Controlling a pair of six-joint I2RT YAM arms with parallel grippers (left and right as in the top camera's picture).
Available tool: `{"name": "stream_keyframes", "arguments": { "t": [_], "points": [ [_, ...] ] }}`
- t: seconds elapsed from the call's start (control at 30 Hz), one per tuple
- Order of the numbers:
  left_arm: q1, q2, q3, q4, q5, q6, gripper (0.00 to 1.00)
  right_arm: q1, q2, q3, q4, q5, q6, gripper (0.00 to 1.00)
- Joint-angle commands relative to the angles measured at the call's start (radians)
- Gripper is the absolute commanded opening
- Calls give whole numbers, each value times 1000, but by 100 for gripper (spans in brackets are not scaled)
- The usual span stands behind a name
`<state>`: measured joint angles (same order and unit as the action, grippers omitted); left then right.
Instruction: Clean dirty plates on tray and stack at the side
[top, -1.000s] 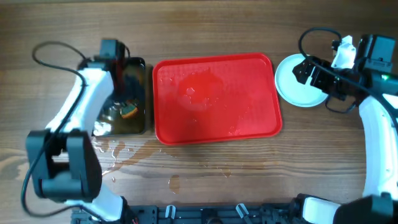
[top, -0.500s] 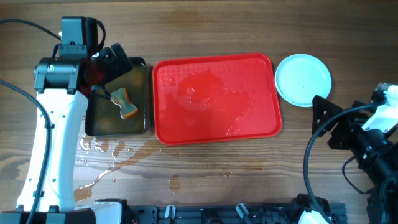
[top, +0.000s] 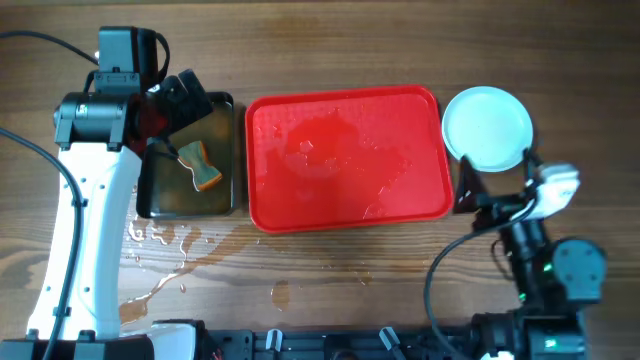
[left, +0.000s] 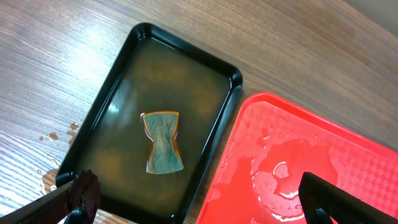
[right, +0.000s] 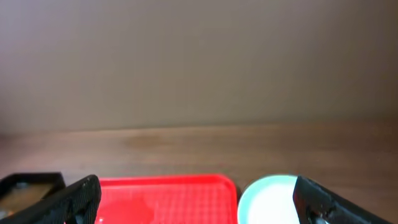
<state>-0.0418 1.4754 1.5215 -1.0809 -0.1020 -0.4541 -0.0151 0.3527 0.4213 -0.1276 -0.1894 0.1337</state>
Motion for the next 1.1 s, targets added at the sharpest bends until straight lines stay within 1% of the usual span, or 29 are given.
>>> {"name": "stream_keyframes", "arguments": {
  "t": [0.0, 0.1, 0.23, 0.27, 0.3, 0.8, 0.87, 0.93, 1.03, 1.07],
  "points": [
    [5, 2, 1, -1, 8, 2, 100, 40, -168, -217, 91, 20, 2, 100],
    [5, 2, 1, -1, 8, 2, 100, 82, -301, -318, 138, 121, 0, 100],
    [5, 2, 1, -1, 8, 2, 100, 87, -335, -366, 137, 171, 0, 100],
    [5, 2, 1, -1, 8, 2, 100, 89, -351, -391, 136, 164, 26, 100],
    [5, 2, 1, -1, 8, 2, 100, 92, -350, -410, 134, 164, 58, 100],
    [6, -11, 1, -2, 8, 2, 100, 95, -349, -416, 132, 156, 59, 100],
    [2, -66, 1, 5, -37, 12, 100, 95, -349, -416, 132, 156, 59, 100],
    [0, -199, -16, 20, -19, -23, 100, 95, -349, -416, 132, 156, 60, 100],
    [0, -464, -224, 239, -23, -24, 100, 95, -349, -416, 132, 156, 60, 100],
    [1, -591, -375, 366, -23, -16, 100, 95, -349, -416, 132, 156, 60, 100]
  ]
}}
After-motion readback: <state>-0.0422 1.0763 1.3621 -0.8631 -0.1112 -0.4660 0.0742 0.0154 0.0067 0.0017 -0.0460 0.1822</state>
